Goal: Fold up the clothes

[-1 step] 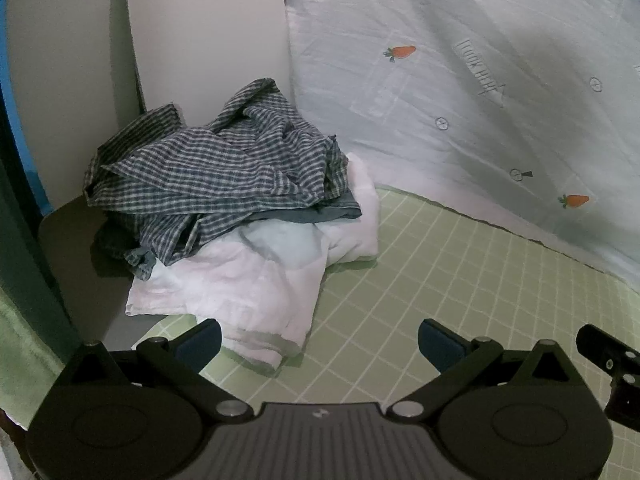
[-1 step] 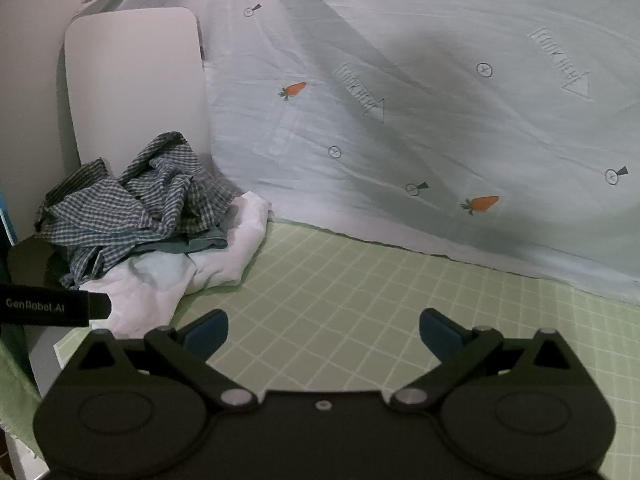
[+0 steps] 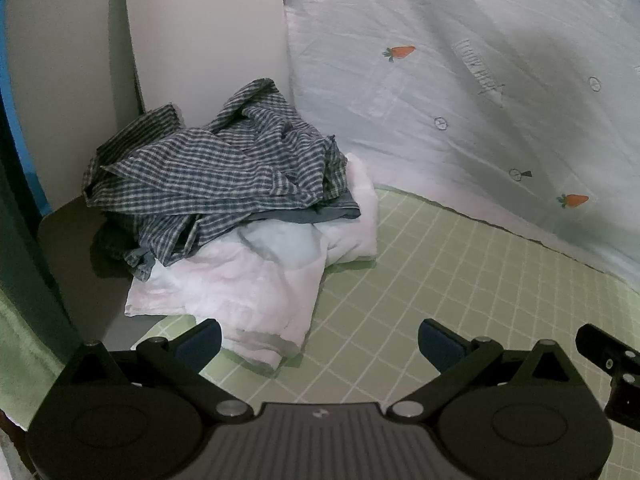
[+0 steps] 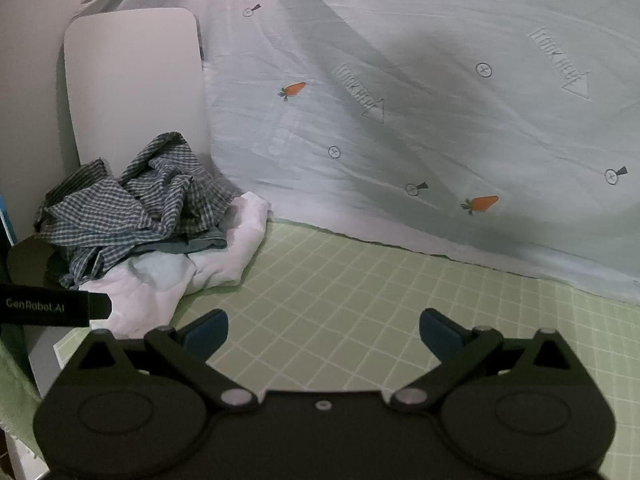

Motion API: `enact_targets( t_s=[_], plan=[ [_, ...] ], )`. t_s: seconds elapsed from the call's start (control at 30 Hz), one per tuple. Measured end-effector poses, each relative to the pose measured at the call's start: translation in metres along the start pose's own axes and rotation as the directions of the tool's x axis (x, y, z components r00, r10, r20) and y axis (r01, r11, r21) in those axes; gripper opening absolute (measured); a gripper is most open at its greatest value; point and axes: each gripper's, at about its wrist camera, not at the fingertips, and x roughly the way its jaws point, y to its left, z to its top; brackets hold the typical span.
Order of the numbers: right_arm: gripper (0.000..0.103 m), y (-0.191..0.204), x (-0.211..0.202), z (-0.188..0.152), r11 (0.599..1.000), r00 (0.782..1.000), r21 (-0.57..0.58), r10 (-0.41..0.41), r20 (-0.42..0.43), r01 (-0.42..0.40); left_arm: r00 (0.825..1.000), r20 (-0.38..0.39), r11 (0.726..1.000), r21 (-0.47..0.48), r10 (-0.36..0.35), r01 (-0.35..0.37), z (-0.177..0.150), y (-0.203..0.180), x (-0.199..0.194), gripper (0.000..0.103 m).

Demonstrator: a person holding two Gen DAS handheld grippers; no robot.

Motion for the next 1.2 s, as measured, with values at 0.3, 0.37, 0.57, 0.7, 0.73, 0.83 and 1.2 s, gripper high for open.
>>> enact_targets(
  t_s=[0.3,0.37,0.57,0.7,0.73,0.83,1.2],
  plan=[
    [0.103,-0.0014,0.0013,-0.0001,1.0,1.0,0.0,0.007,-0.009,-0.007,1.0,-0.003,1.0,-0.005,0.018,-0.018,0.0037,-0.0069,-0.0014,0.103],
    [0.103,-0.0014,0.0027,-0.0012,1.0,1.0,0.0,0.009,-0.01,-0.009,1.0,-0.002,1.0,-0.004,0.018,-0.018,0.0047,-0.0069,-0.0005,0.103],
    [0.103,-0.0047,0.0015,0.0008,1.0,1.0,-0.003,0.006,-0.014,-0.006,1.0,-0.003,1.0,-0.002,0.01,-0.01,0.0047,-0.0039,0.0001,0.103],
    [0.103,-0.0045,0.0022,0.0001,1.0,1.0,-0.006,0.006,-0.015,-0.006,1.0,-0.003,1.0,-0.001,0.011,-0.011,0.0052,-0.0032,0.0003,0.103],
    [0.103,-0.0045,0.0023,0.0,1.0,1.0,-0.006,0.006,-0.015,-0.006,1.0,-0.003,1.0,0.0,0.011,-0.011,0.0052,-0.0031,0.0008,0.103],
    [0.103,-0.0044,0.0026,-0.0005,1.0,1.0,-0.006,0.005,-0.015,-0.005,1.0,-0.004,1.0,0.003,0.009,-0.009,0.0052,-0.0024,0.0025,0.103],
    [0.103,-0.0037,0.0049,-0.0013,1.0,1.0,-0.005,-0.002,-0.016,0.002,1.0,-0.006,1.0,0.006,0.006,-0.006,0.005,-0.0028,0.0066,0.103]
  ],
)
